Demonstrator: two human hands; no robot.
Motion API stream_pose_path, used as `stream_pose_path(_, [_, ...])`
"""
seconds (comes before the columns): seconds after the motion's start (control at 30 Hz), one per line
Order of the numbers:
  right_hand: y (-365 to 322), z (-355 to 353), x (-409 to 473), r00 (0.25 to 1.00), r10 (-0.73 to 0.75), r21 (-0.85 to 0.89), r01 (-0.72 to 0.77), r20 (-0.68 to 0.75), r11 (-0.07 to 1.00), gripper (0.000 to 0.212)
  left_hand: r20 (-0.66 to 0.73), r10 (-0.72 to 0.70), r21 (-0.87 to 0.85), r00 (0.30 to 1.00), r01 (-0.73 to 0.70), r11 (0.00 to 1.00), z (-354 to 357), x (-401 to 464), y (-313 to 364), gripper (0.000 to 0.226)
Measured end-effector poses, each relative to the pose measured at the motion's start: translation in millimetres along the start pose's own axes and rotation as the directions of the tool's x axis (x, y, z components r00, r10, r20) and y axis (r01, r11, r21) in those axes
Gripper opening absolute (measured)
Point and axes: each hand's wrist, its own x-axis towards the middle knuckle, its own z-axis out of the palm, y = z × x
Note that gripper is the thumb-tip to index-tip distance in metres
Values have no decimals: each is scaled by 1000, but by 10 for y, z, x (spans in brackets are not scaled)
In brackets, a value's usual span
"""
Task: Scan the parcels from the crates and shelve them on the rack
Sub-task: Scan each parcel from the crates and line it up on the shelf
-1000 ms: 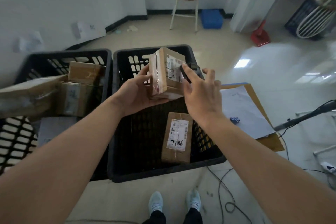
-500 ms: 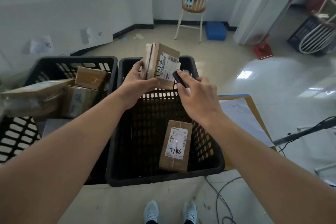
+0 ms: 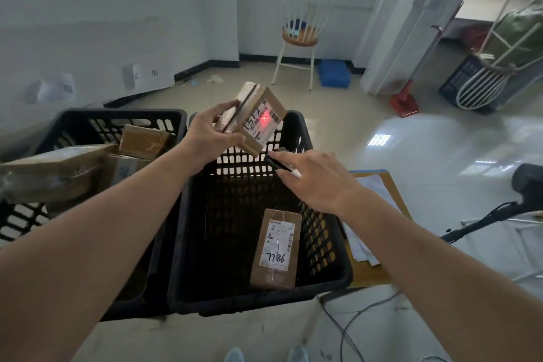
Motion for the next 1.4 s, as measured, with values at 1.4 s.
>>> stream_pose_path(1.4, [-305,-206,69,865,375,686,-51,-333,726,43,144,-46,-309,989,89,947,-346,-541,629,89])
